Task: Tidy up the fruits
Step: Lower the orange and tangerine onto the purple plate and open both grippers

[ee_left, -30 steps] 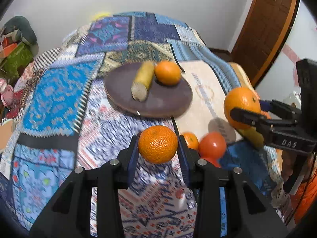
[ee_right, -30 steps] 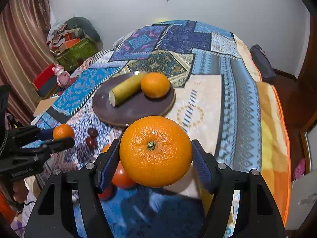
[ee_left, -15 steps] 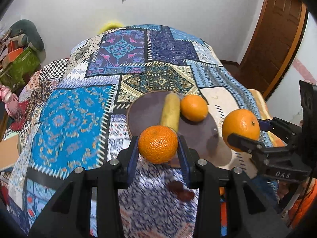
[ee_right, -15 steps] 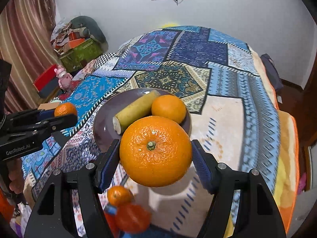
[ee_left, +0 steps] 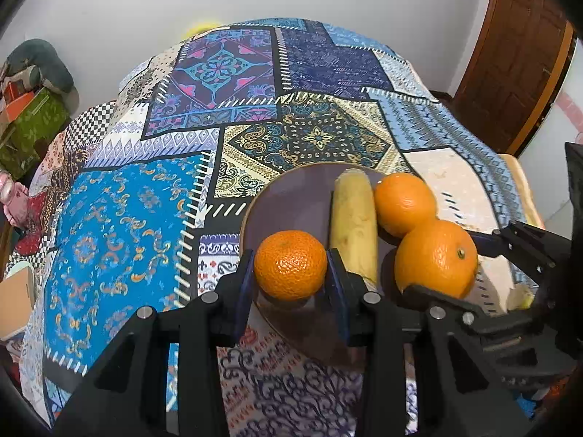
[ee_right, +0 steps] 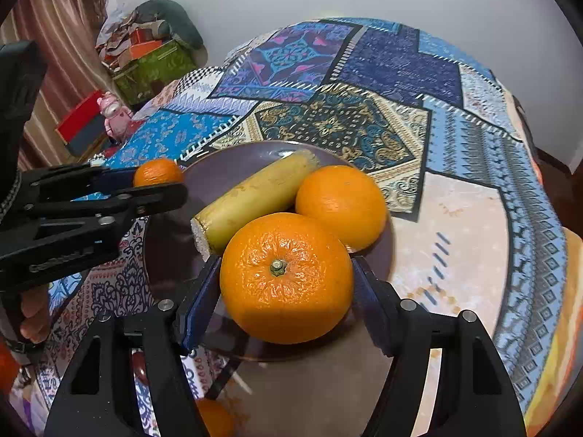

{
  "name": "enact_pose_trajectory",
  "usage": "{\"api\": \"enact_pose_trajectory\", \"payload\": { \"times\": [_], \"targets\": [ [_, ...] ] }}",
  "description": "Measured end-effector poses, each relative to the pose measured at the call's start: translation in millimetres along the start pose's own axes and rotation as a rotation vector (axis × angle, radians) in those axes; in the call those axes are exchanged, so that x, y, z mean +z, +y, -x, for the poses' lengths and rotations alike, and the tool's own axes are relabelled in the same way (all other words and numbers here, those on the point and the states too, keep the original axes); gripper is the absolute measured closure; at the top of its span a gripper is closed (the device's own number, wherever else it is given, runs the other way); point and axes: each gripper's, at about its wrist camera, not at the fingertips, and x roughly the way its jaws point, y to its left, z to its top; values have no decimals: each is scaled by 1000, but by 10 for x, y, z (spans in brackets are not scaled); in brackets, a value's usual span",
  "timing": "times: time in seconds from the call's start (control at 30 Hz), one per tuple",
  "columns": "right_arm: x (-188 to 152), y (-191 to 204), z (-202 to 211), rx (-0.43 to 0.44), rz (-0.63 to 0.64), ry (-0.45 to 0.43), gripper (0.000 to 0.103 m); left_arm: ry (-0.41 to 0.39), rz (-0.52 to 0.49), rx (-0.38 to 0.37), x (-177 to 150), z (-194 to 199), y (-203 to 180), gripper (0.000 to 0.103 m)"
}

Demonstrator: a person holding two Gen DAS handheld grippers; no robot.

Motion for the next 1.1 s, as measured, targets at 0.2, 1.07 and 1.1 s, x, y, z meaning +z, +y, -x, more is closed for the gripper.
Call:
{"api": "enact_pose_trajectory", "payload": {
  "times": [0.2, 1.07, 1.1],
  "targets": [
    [4, 51, -60, 7, 21, 13, 36, 12, 2, -2, 42, -162, 9, 65],
    [-67, -15, 804, -63, 0, -120, 34, -111, -45, 12, -100, 712, -267, 50],
    [-87, -27, 865, -69, -1, -127, 34, -119, -50, 11, -133, 790, -296, 49]
  ]
}}
